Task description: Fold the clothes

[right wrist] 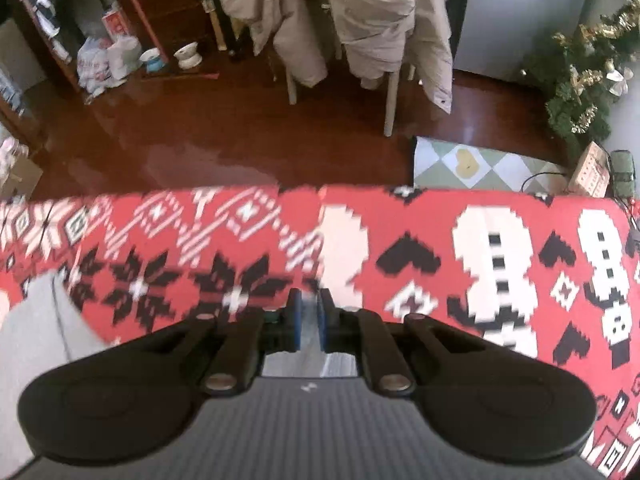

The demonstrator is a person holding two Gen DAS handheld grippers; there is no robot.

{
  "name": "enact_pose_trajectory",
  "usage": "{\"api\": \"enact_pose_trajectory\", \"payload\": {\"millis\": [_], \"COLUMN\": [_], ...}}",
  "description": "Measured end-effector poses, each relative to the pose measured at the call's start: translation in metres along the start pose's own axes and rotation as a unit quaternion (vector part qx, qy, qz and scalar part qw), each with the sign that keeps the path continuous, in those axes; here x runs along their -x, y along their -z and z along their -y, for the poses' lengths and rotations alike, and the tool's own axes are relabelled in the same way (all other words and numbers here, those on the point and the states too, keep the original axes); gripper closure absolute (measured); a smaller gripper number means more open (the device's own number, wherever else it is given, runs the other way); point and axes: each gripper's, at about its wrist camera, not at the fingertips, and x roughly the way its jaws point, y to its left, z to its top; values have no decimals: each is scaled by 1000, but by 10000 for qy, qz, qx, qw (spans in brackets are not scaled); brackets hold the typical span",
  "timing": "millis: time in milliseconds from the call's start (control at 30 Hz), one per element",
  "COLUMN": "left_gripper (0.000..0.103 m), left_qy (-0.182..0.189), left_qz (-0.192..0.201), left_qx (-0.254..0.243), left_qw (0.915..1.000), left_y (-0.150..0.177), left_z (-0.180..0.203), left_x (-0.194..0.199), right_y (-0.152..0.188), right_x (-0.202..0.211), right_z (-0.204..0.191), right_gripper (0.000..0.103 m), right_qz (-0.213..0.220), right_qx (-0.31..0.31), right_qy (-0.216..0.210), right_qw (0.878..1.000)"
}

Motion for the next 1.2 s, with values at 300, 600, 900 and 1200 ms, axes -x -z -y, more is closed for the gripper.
{"api": "enact_pose_trajectory", "payload": {"millis": [300, 600, 900, 1200], "left_gripper": [94, 95, 95, 97], "left_qy": [673, 1556, 2056, 2029], "left_qz": [-310, -408, -629, -690], "left_qx": [331, -6, 128, 708], "left_qw": [9967, 9870, 9765, 9742], "left_y": [34, 58, 90, 111], "left_z": [-15, 10, 40, 53], "left_x": [5, 7, 8, 7], "right_y": [32, 146, 188, 192], "right_x": [76, 117, 90, 67], "right_z": [-40, -177, -265, -279], "right_gripper": [69, 87, 94, 93], "right_qz": [345, -510, -1043, -1165], "right_qx": [700, 1726, 2932, 3577], "right_qy": [-543, -1790, -2363, -2345], "right_qw": [9955, 9672, 9205, 8964]}}
